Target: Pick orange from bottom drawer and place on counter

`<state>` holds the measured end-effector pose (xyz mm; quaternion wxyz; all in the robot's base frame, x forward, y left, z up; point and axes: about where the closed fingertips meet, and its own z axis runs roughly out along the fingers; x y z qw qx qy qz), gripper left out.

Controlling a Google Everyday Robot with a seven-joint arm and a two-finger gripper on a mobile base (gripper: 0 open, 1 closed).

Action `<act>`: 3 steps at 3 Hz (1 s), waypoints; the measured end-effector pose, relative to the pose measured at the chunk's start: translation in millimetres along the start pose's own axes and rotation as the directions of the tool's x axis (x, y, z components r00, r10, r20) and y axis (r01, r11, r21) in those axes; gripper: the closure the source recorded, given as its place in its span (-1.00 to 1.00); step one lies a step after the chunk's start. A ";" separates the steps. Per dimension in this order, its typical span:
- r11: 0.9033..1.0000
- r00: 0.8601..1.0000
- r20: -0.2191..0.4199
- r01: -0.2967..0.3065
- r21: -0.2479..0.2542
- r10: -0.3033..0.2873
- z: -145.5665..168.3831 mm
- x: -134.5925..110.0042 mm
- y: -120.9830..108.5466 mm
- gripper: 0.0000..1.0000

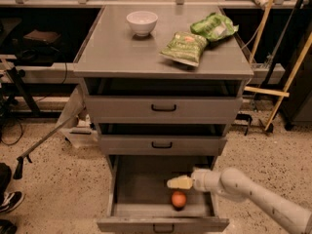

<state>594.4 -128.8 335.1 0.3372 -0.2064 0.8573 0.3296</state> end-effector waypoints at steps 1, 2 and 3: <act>0.999 0.998 0.022 -0.050 -0.003 0.050 68.8 38.5 34.6 -1.00; 0.991 0.992 0.051 -0.118 0.066 0.115 128.0 57.6 33.9 -1.00; 0.984 0.990 0.081 -0.121 0.131 0.111 130.8 54.0 18.6 -1.00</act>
Offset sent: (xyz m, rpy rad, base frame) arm 0.0805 0.0828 -0.1591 -0.1275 -0.0794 -0.5653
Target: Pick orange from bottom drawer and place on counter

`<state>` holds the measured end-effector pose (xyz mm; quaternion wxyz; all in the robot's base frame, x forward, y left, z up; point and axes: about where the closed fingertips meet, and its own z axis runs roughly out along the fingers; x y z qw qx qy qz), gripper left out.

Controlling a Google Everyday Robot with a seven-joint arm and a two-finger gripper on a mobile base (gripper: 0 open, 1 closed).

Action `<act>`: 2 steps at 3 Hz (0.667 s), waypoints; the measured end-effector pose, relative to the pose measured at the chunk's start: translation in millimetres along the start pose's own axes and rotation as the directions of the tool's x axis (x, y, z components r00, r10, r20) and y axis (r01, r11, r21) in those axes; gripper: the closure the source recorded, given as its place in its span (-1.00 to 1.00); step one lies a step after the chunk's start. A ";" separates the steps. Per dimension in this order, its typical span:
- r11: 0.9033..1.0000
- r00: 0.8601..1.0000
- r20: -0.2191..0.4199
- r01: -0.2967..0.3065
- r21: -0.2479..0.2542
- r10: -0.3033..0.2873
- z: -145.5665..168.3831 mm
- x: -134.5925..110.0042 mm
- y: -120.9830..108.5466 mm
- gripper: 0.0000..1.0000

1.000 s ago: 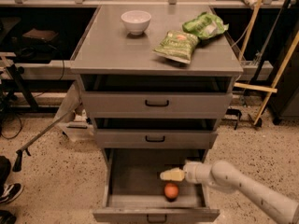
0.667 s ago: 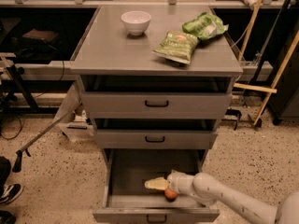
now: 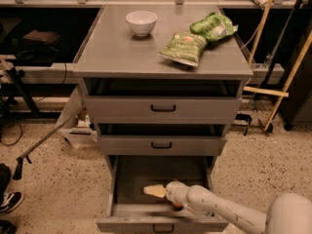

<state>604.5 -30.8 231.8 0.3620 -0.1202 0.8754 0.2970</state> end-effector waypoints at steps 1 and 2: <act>1.000 1.000 0.005 0.005 0.016 -0.005 7.3 -1.2 -7.0 -1.00; 0.998 0.998 -0.016 0.062 -0.005 -0.062 47.3 8.9 -36.5 -1.00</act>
Offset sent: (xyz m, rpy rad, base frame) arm 0.1136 -0.0252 -0.0996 -0.0891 -0.0895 0.0639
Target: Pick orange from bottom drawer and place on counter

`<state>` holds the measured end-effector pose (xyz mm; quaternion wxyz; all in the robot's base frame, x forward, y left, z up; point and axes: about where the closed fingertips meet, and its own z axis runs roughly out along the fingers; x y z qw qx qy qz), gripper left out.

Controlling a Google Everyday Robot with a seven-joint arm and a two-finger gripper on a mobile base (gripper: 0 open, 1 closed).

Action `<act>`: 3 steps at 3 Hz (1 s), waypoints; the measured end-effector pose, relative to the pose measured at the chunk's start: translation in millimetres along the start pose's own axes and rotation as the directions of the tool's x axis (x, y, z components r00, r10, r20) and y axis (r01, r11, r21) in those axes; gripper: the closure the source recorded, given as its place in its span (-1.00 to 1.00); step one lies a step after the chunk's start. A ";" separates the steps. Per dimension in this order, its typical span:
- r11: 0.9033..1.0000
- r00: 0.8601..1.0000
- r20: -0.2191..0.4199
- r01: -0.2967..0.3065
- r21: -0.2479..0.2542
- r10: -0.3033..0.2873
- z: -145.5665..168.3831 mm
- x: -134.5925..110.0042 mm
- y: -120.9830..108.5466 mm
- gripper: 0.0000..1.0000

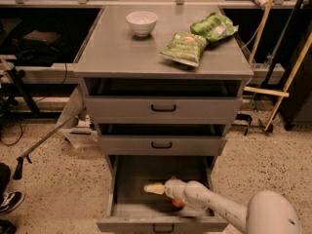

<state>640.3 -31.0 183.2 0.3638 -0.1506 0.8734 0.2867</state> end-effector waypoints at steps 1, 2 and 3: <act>1.000 1.000 0.000 0.000 0.000 0.000 0.0 0.0 0.0 -1.00; 1.000 1.000 0.021 0.016 0.025 -0.016 -25.1 -1.7 5.6 -1.00; 0.977 0.977 0.162 0.111 0.182 -0.141 -114.7 -79.3 -11.6 -1.00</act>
Offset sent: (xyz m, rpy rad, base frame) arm -0.1149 -0.0859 0.1361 -0.1202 -0.2067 -0.1309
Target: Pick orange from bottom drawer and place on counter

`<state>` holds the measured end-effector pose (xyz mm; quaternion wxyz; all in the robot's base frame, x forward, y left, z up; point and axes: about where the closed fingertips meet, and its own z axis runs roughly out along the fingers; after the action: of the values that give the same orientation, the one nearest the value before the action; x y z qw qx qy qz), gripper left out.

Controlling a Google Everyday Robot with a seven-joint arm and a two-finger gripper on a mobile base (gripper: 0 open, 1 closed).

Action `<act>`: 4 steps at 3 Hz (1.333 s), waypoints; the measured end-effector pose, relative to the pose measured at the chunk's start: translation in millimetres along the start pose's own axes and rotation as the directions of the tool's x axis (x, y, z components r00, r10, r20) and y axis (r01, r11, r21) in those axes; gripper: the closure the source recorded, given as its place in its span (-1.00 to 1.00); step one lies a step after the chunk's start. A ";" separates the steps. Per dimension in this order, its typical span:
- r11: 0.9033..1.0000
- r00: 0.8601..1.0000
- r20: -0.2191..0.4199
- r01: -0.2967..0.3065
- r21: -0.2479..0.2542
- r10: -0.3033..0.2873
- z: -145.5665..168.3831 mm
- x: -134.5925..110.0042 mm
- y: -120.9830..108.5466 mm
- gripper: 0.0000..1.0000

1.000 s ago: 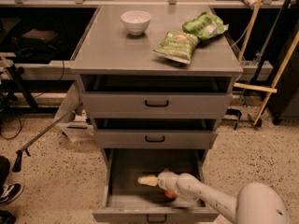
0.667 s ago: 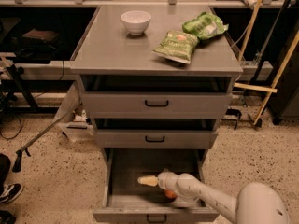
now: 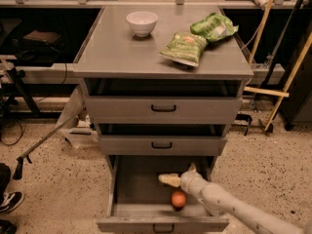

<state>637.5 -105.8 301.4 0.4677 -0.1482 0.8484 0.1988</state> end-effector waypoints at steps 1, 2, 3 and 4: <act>0.993 0.998 0.052 0.030 0.112 -0.036 -53.2 -34.1 -34.6 -1.00; 0.993 0.998 0.052 0.030 0.113 -0.036 -53.2 -34.0 -34.7 -1.00; 0.995 0.998 -0.031 0.059 0.082 -0.057 -31.7 -13.7 -51.5 -1.00; 0.996 0.982 -0.170 0.090 0.008 -0.087 0.0 -7.0 -69.6 -1.00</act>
Offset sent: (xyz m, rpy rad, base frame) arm -0.0057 -0.0518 0.0480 -0.0567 -0.0709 -0.0881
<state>671.6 -166.5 293.5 0.4035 -0.1985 0.8791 0.1580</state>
